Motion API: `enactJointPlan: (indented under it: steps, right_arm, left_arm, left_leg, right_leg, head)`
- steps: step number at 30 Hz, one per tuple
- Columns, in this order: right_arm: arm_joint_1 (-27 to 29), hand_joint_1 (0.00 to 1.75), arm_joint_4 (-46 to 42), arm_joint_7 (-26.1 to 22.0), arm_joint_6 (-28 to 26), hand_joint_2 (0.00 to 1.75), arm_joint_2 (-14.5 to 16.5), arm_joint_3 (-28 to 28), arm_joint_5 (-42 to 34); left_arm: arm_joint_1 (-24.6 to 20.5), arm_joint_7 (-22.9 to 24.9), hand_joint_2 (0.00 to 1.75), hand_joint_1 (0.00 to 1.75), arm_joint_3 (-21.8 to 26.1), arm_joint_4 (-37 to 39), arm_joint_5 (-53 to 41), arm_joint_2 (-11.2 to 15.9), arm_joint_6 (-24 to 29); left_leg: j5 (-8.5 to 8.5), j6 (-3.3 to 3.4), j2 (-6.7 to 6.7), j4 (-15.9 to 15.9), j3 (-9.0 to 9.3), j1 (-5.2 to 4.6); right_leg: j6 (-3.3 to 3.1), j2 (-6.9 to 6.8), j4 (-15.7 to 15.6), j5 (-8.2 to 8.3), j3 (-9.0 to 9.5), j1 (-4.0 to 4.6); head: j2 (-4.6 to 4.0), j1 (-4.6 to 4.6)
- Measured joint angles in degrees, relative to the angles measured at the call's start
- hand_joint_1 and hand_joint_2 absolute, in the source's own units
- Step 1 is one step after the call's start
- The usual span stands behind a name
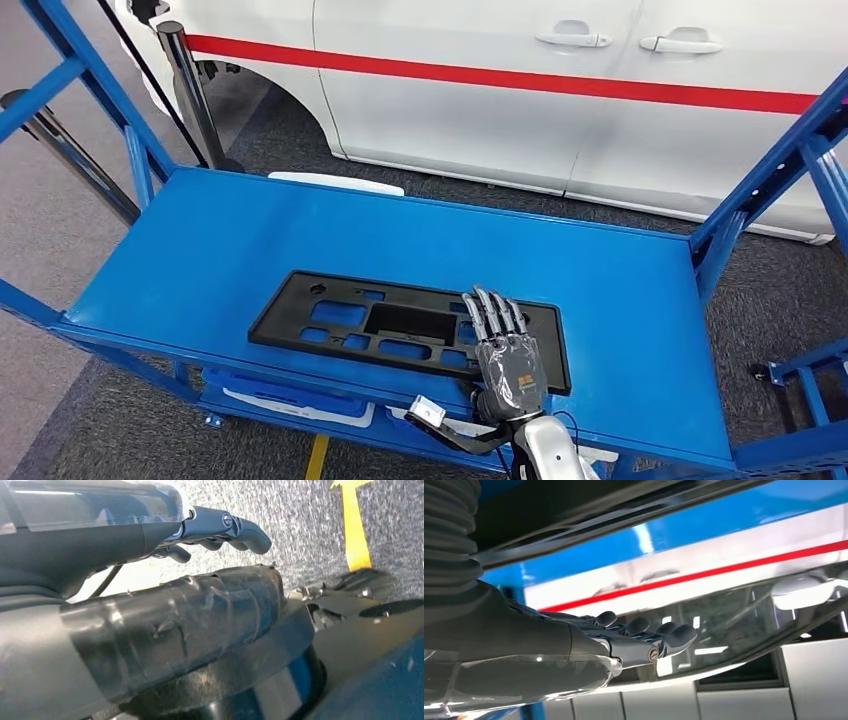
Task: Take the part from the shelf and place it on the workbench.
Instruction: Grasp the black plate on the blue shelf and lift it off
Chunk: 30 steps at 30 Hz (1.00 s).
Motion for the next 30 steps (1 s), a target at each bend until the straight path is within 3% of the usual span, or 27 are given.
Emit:
enactJointPlan:
  steps: [2, 4, 5, 6, 7, 9, 11, 14, 16, 17, 19, 21, 22, 23, 25, 27, 29, 30]
  right_arm:
    - [0.1, 0.00, 0.0, 1.0, -0.5, 1.75, 0.0, -0.5, 2.0]
    - [0.4, 0.00, 0.0, 1.9, -0.8, 1.75, -0.1, -1.0, 3.5]
    - [0.5, 0.00, 0.1, 2.2, -0.8, 1.75, -0.1, -1.1, 4.1]
    - [0.7, 0.00, 0.1, 2.5, -0.8, 1.75, -0.1, -1.3, 4.6]
    - [0.8, 0.00, 0.2, 2.7, -0.8, 1.75, -0.1, -1.4, 4.9]
    - [0.9, 0.00, 0.3, 2.8, -0.7, 1.75, -0.1, -1.6, 5.0]
    - [1.0, 0.00, 0.3, 2.9, -0.2, 1.75, -0.1, -2.1, 4.6]
    - [1.0, 0.00, 0.3, 3.0, 1.6, 1.75, -0.2, -2.6, 3.5]
    - [1.0, 0.00, 0.3, 2.8, 3.6, 1.75, -0.3, -2.9, 1.8]
    - [0.9, 0.00, 0.3, 2.5, 4.8, 1.75, -0.4, -3.1, 0.6]
    - [0.7, 0.00, 0.3, 1.5, 7.7, 1.75, -0.9, -3.4, -2.7]
    - [0.4, 0.76, 0.4, 0.3, 10.5, 1.75, -1.5, -3.6, -6.3]
    - [0.1, 1.19, 0.4, -0.2, 11.6, 1.75, -1.8, -3.6, -7.8]
    - [0.0, 1.62, 0.4, -0.7, 12.5, 1.75, -2.1, -3.7, -9.1]
    - [-0.3, 1.73, 0.5, -1.6, 13.5, 1.75, -2.4, -3.7, -10.7]
    - [-0.6, 1.74, 0.5, -2.2, 13.9, 1.75, -2.7, -3.6, -11.7]
    - [-0.7, 1.73, 0.5, -2.6, 14.0, 1.75, -2.8, -3.6, -12.3]
    - [-0.8, 1.74, 0.4, -2.7, 14.0, 1.75, -2.9, -3.6, -12.6]
  left_arm:
    - [0.0, 0.0, 0.00, 0.00, 0.1, 0.0, 0.0, 0.0, -0.1]
    - [0.0, 0.0, 0.00, 0.00, 0.3, 0.0, 0.0, 0.0, -0.2]
    - [0.0, 0.0, 0.00, 0.00, 0.4, 0.0, 0.0, 0.0, -0.2]
    - [0.0, 0.0, 0.00, 0.00, 0.4, 0.0, 0.0, 0.0, -0.2]
    - [0.0, 0.0, 0.00, 0.00, 0.5, 0.0, -0.1, 0.0, -0.2]
    - [0.1, 0.0, 0.00, 0.00, 0.5, 0.0, -0.1, 0.0, -0.2]
    - [0.0, 0.0, 0.00, 0.00, 0.5, 0.0, -0.2, 0.1, -0.3]
    - [0.0, 0.0, 0.00, 0.00, 0.6, 0.0, -0.2, 0.1, -0.3]
    - [0.1, -0.1, 0.00, 0.00, 0.6, 0.0, -0.2, 0.1, -0.3]
    - [0.1, -0.2, 0.00, 0.00, 0.6, 0.0, -0.2, 0.1, -0.3]
    - [0.1, -0.5, 0.00, 0.00, 0.7, 0.0, -0.1, 0.1, -0.4]
    - [0.1, -0.8, 0.00, 0.00, 0.9, 0.0, 0.0, 0.1, -0.4]
    - [0.1, -1.0, 0.00, 0.00, 0.9, 0.0, 0.0, 0.1, -0.5]
    - [0.1, -1.2, 0.00, 0.00, 0.9, 0.0, 0.0, 0.1, -0.5]
    - [0.1, -1.7, 0.00, 0.00, 0.9, 0.0, -0.2, 0.1, -0.5]
    - [0.1, -2.2, 0.87, 0.00, 0.9, 0.0, -0.5, 0.1, -0.5]
    - [0.1, -2.8, 1.75, 0.00, 0.9, 0.0, -0.8, 0.2, -0.5]
    - [0.1, -3.2, 1.75, 0.00, 0.9, 0.0, -1.0, 0.2, -0.4]
  left_leg:
    - [-2.47, -0.42, 0.02, 3.9, -1.68, 0.15]
    - [-5.98, -0.59, 0.02, 11.5, -5.32, 0.17]
    - [-6.92, -0.60, 0.02, 14.6, -6.92, 0.17]
    - [-6.74, -0.51, 0.02, 15.9, -7.68, 0.16]
    - [-5.44, -0.32, 0.02, 15.0, -7.33, 0.14]
    - [-1.19, 0.44, 0.02, 7.9, -4.19, -0.07]
    - [1.06, 1.14, 0.01, 1.6, -1.40, -0.44]
    - [1.19, 1.52, -0.06, -0.1, -0.78, -0.64]
    - [1.60, 2.04, 0.09, -0.9, -0.40, -0.35]
    - [1.80, 2.33, 0.20, -1.2, -0.24, -0.18]
    - [1.87, 2.63, 0.35, -1.3, -0.20, -0.16]
    - [1.80, 2.64, 0.43, -1.3, -0.16, -0.14]
    - [1.75, 2.58, 0.46, -1.2, -0.10, -0.10]
    - [1.66, 2.47, 0.46, -1.1, -0.02, -0.03]
    - [1.31, 1.98, 0.37, -0.6, 0.00, -0.01]
    - [1.05, 1.25, 0.21, -0.3, -0.04, -0.14]
    - [1.10, 0.50, 0.11, -0.5, 0.08, -0.15]
    - [0.98, 0.18, 0.10, -0.4, 0.10, -0.05]
  right_leg:
    - [-0.72, -0.09, -0.3, 0.05, 0.24, -0.09]
    - [-1.13, -0.20, -0.3, -0.09, 0.28, 0.15]
    - [-1.23, -0.22, -0.3, -0.16, 0.32, 0.32]
    - [-1.33, -0.20, -0.3, -0.22, 0.40, 0.48]
    - [-1.39, -0.13, -0.2, -0.29, 0.57, 0.62]
    - [-1.42, 0.03, -0.2, -0.49, 1.01, 0.80]
    - [-1.11, 0.08, -0.1, -0.66, 1.11, 1.00]
    - [-0.30, 0.05, -0.2, -0.58, 0.97, 1.04]
    - [0.26, 0.03, 0.9, -1.47, 0.61, 0.99]
    - [0.52, 0.03, 2.8, -2.70, -0.23, 0.93]
    - [0.97, 0.01, 9.6, -6.14, -3.46, 0.59]
    - [1.39, -0.02, 14.7, -7.52, -6.09, 0.23]
    - [1.57, -0.06, 14.4, -6.62, -6.00, 0.02]
    - [1.71, -0.11, 11.7, -4.80, -4.73, -0.20]
    - [1.78, -0.17, 4.0, -1.58, -0.93, -0.41]
    - [1.34, -0.08, 0.1, -0.73, 0.93, -0.22]
    - [0.57, 0.04, 0.0, -0.68, 0.94, 0.00]
    - [0.20, 0.01, -0.2, -0.53, 1.04, -0.05]
  head:
    - [0.00, -0.04]
    - [0.00, -0.06]
    - [-0.01, -0.05]
    - [0.00, -0.05]
    - [0.00, -0.06]
    - [0.00, -0.05]
    - [0.00, -0.04]
    - [0.01, -0.02]
    - [0.00, 0.05]
    - [0.00, 0.09]
    - [-0.01, 0.14]
    - [-0.01, 0.13]
    - [-0.01, 0.13]
    - [-0.01, 0.13]
    - [0.00, 0.13]
    - [0.00, 0.11]
    - [0.00, 0.09]
    - [0.00, 0.09]
